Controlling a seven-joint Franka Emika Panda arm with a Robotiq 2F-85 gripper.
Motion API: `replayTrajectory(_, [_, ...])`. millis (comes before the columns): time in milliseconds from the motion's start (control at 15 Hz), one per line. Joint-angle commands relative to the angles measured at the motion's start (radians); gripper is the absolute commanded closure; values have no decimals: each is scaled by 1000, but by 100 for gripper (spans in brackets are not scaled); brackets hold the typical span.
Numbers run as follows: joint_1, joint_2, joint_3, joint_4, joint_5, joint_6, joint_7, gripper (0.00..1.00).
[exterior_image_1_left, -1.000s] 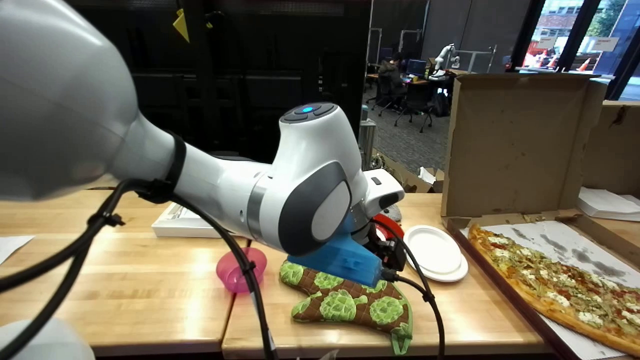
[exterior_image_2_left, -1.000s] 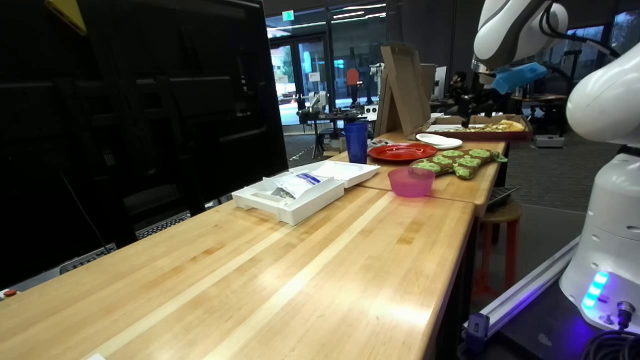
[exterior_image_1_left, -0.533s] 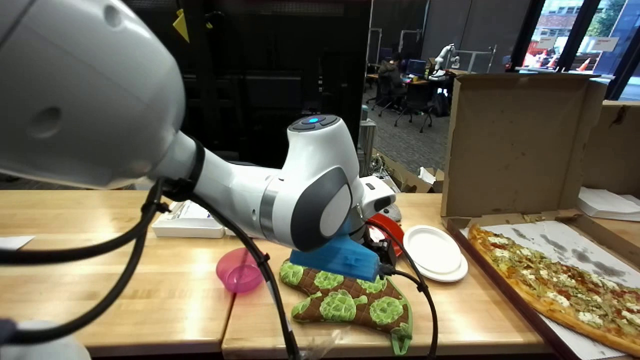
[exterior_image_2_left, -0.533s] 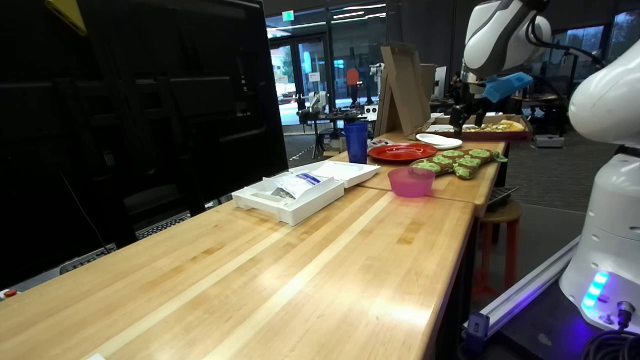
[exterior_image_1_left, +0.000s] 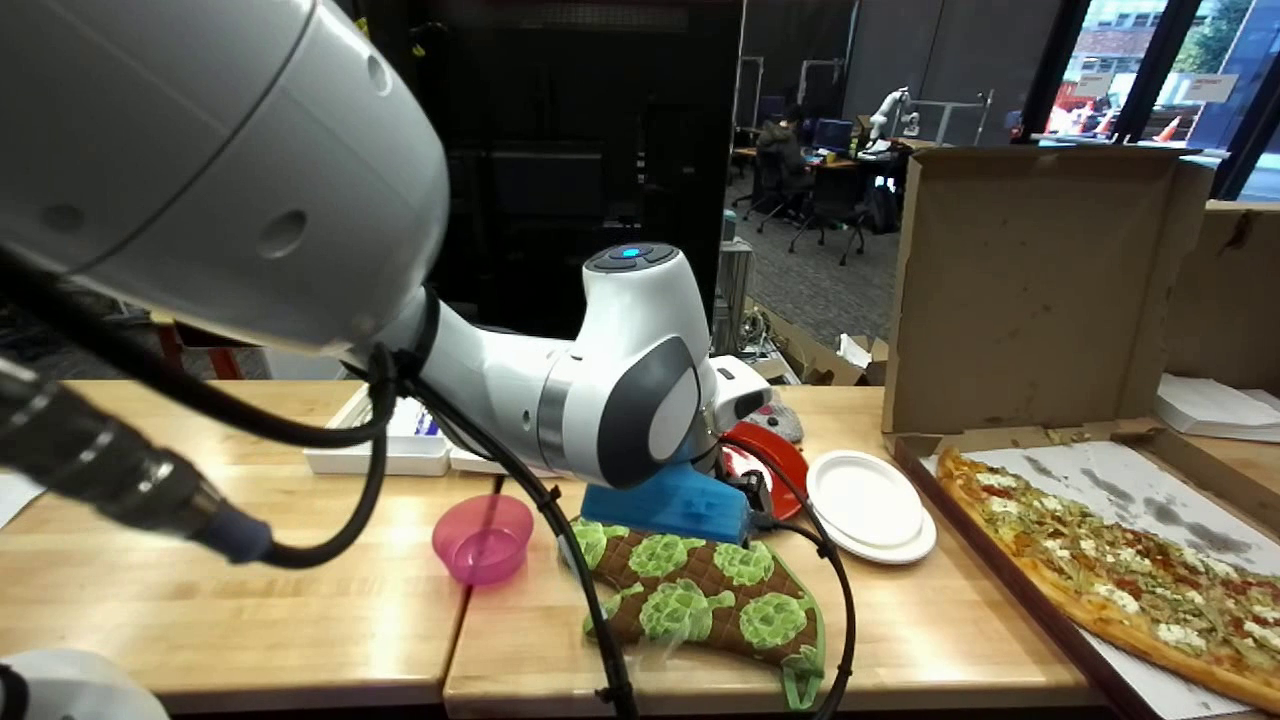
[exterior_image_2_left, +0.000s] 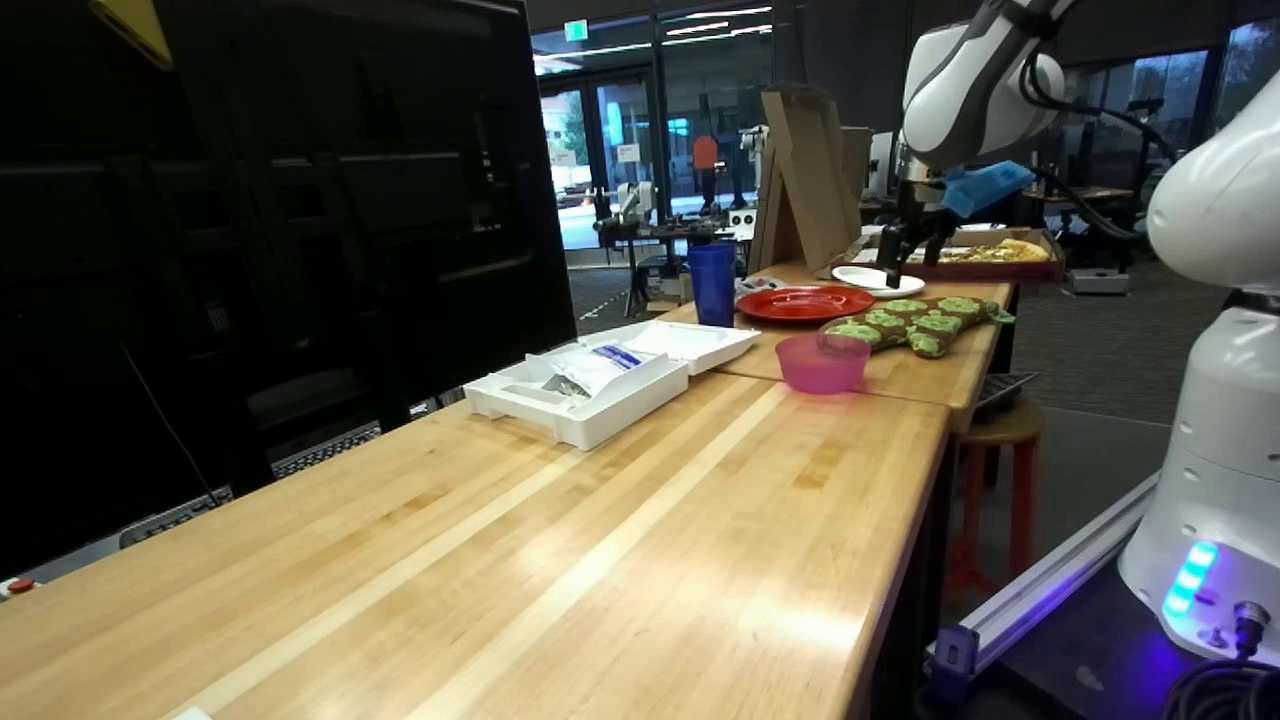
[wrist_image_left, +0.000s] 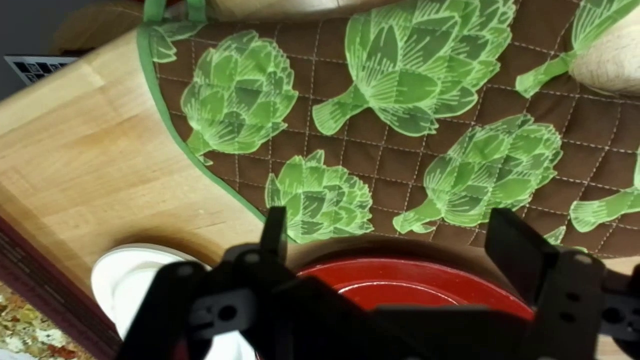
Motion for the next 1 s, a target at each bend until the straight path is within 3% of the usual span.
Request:
replayTrajectory(0, [33, 45, -37, 26, 30, 9, -53, 0])
replayTrajectory(933, [5, 211, -139, 126, 81, -13, -107, 0])
